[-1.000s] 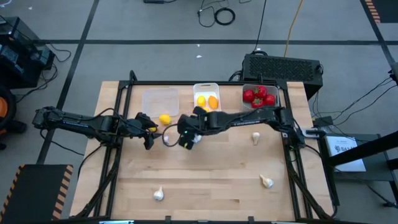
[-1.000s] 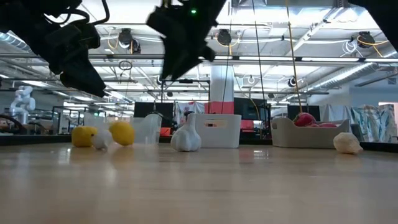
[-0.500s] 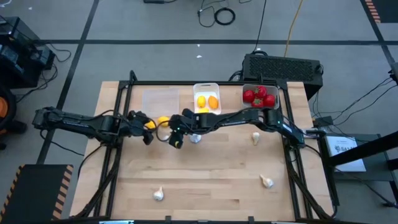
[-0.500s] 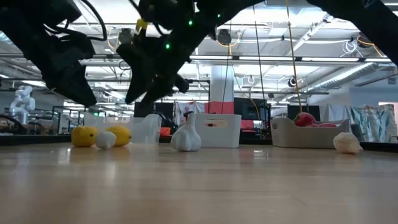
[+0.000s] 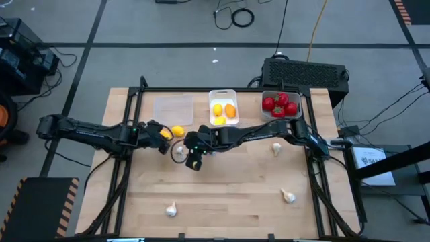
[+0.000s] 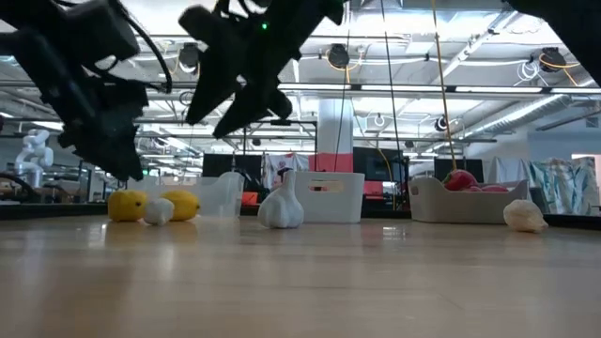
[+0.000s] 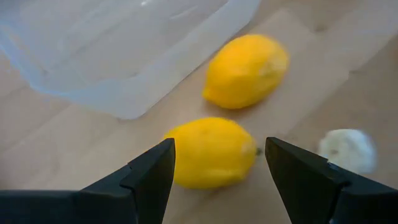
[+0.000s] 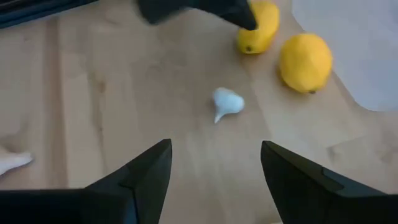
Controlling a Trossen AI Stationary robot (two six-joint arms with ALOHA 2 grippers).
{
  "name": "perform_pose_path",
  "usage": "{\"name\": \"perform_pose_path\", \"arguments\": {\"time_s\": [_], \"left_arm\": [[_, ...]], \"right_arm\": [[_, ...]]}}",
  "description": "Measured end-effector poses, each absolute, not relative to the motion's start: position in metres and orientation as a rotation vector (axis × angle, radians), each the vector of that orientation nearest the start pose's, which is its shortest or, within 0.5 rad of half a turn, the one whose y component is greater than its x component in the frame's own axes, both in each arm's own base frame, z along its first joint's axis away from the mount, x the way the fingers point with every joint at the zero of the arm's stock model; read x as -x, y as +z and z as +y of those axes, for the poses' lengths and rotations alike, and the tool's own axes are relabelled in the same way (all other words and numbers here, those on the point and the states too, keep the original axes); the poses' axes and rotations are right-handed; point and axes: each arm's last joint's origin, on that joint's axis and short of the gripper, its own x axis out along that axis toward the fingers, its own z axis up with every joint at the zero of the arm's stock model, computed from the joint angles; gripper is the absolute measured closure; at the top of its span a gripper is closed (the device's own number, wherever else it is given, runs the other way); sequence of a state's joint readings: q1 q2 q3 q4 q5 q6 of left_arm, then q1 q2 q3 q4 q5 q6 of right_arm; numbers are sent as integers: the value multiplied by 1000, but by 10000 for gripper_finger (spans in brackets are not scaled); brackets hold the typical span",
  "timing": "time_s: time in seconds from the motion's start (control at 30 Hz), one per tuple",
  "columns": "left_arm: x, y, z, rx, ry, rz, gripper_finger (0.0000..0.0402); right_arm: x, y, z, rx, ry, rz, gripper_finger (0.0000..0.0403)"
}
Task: Sort produce into baskets
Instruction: Put the yellow lemon into the white bin
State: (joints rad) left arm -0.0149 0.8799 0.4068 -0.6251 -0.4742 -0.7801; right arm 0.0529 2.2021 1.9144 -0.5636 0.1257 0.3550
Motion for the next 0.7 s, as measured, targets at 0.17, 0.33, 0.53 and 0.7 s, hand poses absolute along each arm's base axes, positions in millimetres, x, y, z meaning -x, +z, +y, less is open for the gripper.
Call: {"name": "perform_pose_path", "arguments": {"time_s": [0.17, 0.33, 0.53, 0.7], "left_arm": [[-144, 158, 17, 401, 837, 900, 146], [-151, 153, 19, 381, 828, 910, 146], [-160, 149, 17, 412, 742, 935, 146], [-164, 148, 16, 437, 689, 935, 146]], "right_arm": [[-491, 235, 37, -247, -188, 807, 165], [-489, 235, 47, -237, -171, 819, 165], [-488, 235, 53, -231, -161, 822, 165], [-486, 233, 56, -224, -158, 847, 165]]}}
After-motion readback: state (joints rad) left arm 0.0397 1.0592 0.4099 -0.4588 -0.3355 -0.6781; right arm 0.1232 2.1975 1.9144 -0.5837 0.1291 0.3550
